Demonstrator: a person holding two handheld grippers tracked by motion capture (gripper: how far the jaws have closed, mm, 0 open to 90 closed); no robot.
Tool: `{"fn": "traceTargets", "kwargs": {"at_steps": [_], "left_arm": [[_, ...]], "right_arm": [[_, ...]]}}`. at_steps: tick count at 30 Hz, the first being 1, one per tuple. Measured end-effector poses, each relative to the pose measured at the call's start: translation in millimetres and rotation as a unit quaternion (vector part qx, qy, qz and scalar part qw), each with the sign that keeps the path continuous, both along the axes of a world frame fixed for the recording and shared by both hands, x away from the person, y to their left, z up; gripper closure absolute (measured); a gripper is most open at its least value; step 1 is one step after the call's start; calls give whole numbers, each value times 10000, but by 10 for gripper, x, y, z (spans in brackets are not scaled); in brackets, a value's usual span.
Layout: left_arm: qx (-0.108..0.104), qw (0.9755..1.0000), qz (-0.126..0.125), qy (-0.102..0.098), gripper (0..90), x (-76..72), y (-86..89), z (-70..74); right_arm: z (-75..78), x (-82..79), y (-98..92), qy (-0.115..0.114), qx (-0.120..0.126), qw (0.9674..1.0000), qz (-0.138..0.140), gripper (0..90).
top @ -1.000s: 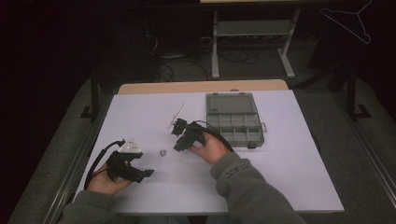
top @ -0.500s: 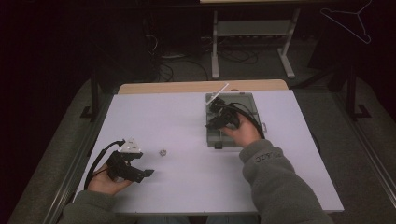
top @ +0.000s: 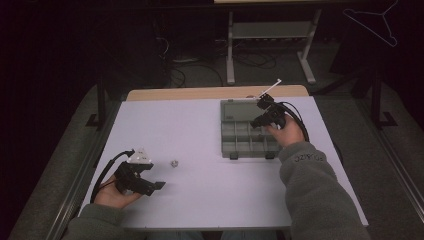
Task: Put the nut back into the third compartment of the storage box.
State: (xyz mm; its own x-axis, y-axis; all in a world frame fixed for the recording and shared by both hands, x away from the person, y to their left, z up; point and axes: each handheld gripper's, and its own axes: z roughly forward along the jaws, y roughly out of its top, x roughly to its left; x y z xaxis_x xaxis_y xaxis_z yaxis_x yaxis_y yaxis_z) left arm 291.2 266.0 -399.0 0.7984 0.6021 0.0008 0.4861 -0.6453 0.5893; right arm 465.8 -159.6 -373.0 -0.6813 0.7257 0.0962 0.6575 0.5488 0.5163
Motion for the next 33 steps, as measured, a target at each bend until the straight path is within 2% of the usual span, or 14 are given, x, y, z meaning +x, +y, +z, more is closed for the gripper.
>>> {"fn": "traceTargets", "kwargs": {"at_steps": [9, 12, 16, 23, 28, 29, 30, 33], "left_arm": [[12, 10000, -18, -38, 196, 4, 9, 6], [9, 10000, -22, -47, 196, 5, 11, 7], [-15, 10000, 14, 0, 196, -1, 3, 2], [1, 10000, -6, -36, 196, 0, 3, 6], [26, 10000, -26, -29, 196, 6, -3, 3], [26, 10000, -26, -29, 196, 6, -3, 3], [32, 10000, -36, -42, 196, 9, -1, 6], [41, 10000, -31, -46, 196, 12, 2, 5]], "right_arm": [[-206, 78, -15, 149, -209, 9996, -105, 693], [-253, 89, -28, 175, -203, 9996, -130, 690], [-248, 86, -26, 157, -195, 9996, -135, 664], [-157, 34, -3, 80, -96, 9999, -108, 642], [0, -78, 226, -127, 15, 9996, 253, 625], [0, -78, 226, -127, 15, 9996, 253, 625], [53, -118, 377, -169, 73, 9988, 445, 612], [77, -172, 607, -221, 117, 9973, 693, 590]]}}
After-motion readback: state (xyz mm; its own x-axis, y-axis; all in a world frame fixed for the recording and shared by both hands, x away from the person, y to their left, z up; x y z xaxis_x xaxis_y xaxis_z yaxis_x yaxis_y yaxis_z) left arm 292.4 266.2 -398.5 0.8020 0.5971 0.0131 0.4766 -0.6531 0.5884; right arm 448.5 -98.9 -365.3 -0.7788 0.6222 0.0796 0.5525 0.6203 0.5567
